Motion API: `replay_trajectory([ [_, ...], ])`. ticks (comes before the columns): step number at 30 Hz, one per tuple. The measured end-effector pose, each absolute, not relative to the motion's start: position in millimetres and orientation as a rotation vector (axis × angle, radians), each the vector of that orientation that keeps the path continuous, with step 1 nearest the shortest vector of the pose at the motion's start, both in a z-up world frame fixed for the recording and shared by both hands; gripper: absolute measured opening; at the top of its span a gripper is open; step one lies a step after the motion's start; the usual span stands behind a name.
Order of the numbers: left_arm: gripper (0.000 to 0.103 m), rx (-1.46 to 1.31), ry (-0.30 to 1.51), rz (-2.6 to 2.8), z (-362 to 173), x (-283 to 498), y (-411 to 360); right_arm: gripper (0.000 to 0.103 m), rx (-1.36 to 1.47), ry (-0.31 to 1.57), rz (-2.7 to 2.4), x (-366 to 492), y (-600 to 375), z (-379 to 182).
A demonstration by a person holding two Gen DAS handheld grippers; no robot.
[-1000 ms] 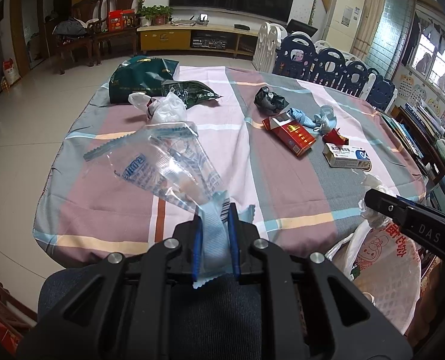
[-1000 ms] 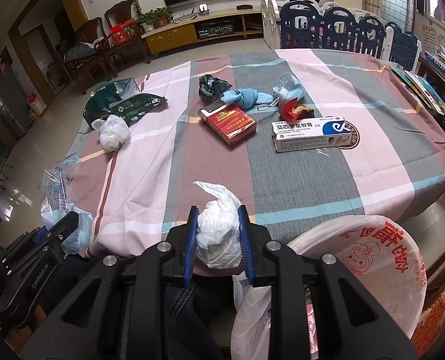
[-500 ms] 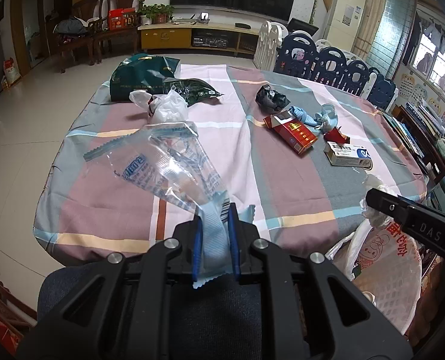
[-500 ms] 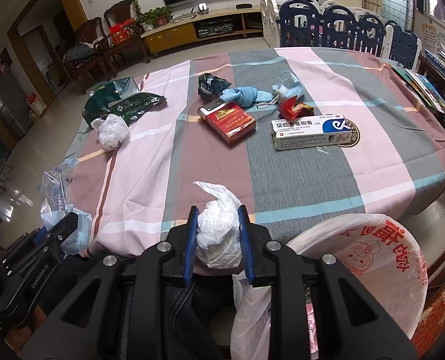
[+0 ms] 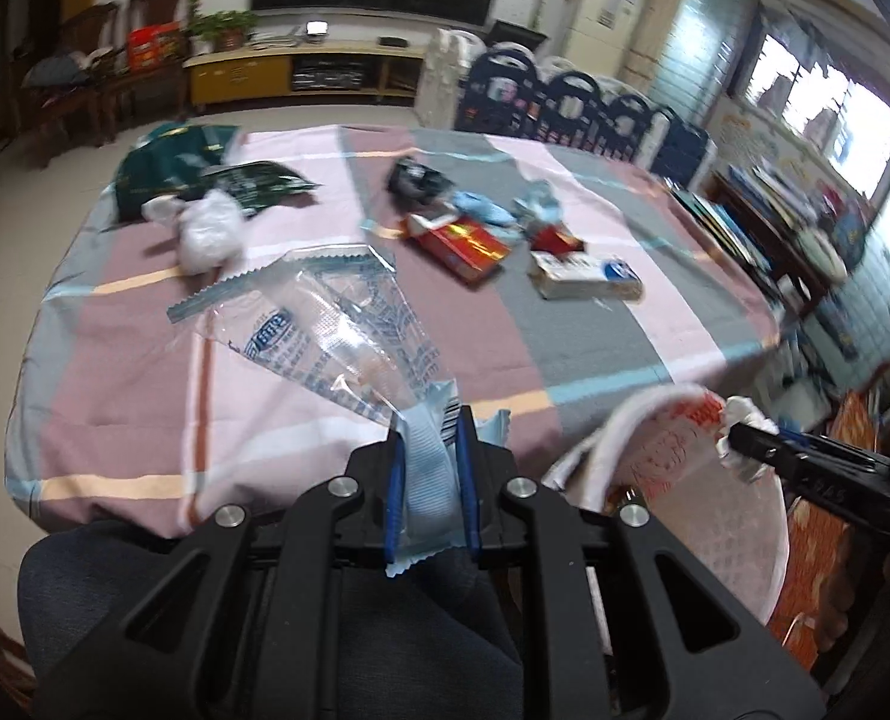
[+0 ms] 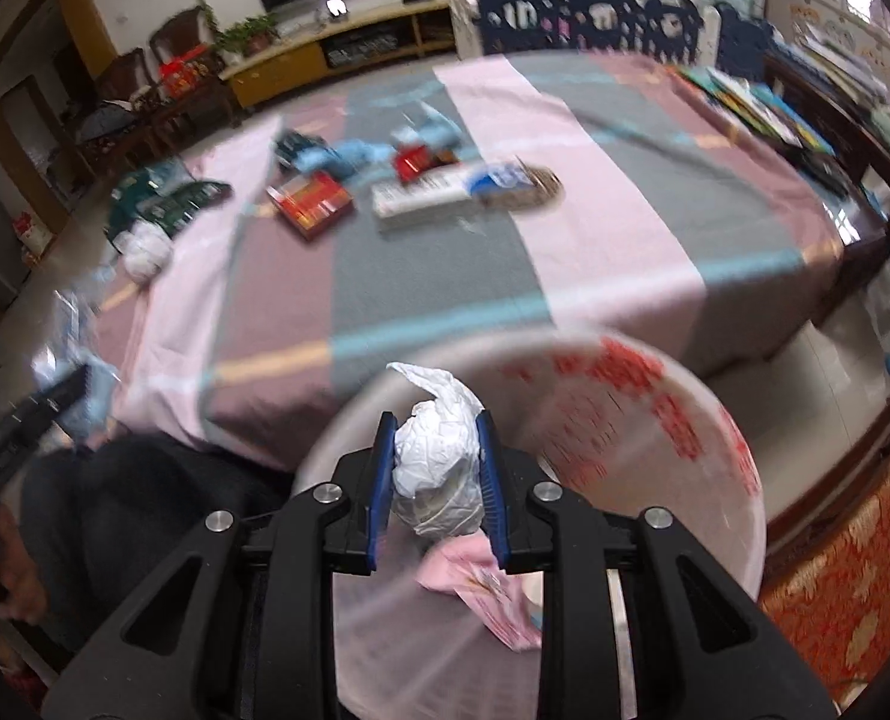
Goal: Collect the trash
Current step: 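Carry tissue and clear bag over the wastebasket and open both tools, then reach the left tool to the white plastic bag and grasp it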
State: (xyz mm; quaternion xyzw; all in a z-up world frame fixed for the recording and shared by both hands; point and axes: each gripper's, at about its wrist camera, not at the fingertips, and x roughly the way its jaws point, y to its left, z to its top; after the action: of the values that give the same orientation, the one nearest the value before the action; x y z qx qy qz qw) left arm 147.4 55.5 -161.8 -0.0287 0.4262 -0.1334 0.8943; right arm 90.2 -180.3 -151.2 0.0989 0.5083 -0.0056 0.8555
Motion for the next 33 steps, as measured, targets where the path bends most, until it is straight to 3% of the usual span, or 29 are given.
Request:
replay_trajectory([
  [3, 0.017, 0.026, 0.887, -0.378, -160.9, 137.0, 17.5, 0.041, 0.255, 1.183, -0.063, 77.5, -202.5, -185.9],
  [5, 0.017, 0.098, 0.895, -0.46, -163.8, 128.4, -10.1, 0.063, 0.345, 1.226, -0.112, 70.7, -222.0, -200.4],
  [9, 0.017, 0.252, 0.917, -0.629, -178.0, 109.4, -63.9, 0.067, 0.53, 1.187, -0.238, 57.0, -267.2, -201.8],
  [15, 0.019, 0.449, 0.936, -0.869, -201.2, 77.9, -129.8, 0.075, 0.523, 1.072, -0.394, 43.9, -308.9, -174.6],
  [18, 0.035, 0.433, 0.988, -0.993, -212.4, 70.5, -147.4, 0.075, 0.537, 1.058, -0.412, 41.8, -319.0, -173.3],
  [20, 0.069, 0.437, 0.997, -1.003, -218.4, 67.9, -152.9, 0.075, 0.544, 1.062, -0.413, 40.0, -320.0, -174.1],
  [22, 0.079, 0.455, 0.99, -0.974, -221.4, 66.9, -152.7, 0.075, 0.551, 1.074, -0.404, 39.8, -319.0, -177.5],
  [26, 0.087, 0.422, 0.984, -0.934, -219.3, 71.4, -142.2, 0.075, 0.552, 1.093, -0.383, 45.8, -309.1, -182.0],
  [33, 0.088, 0.302, 0.984, -0.754, -210.6, 102.5, -112.5, 0.075, 0.522, 1.098, -0.359, 53.6, -294.7, -180.1],
])
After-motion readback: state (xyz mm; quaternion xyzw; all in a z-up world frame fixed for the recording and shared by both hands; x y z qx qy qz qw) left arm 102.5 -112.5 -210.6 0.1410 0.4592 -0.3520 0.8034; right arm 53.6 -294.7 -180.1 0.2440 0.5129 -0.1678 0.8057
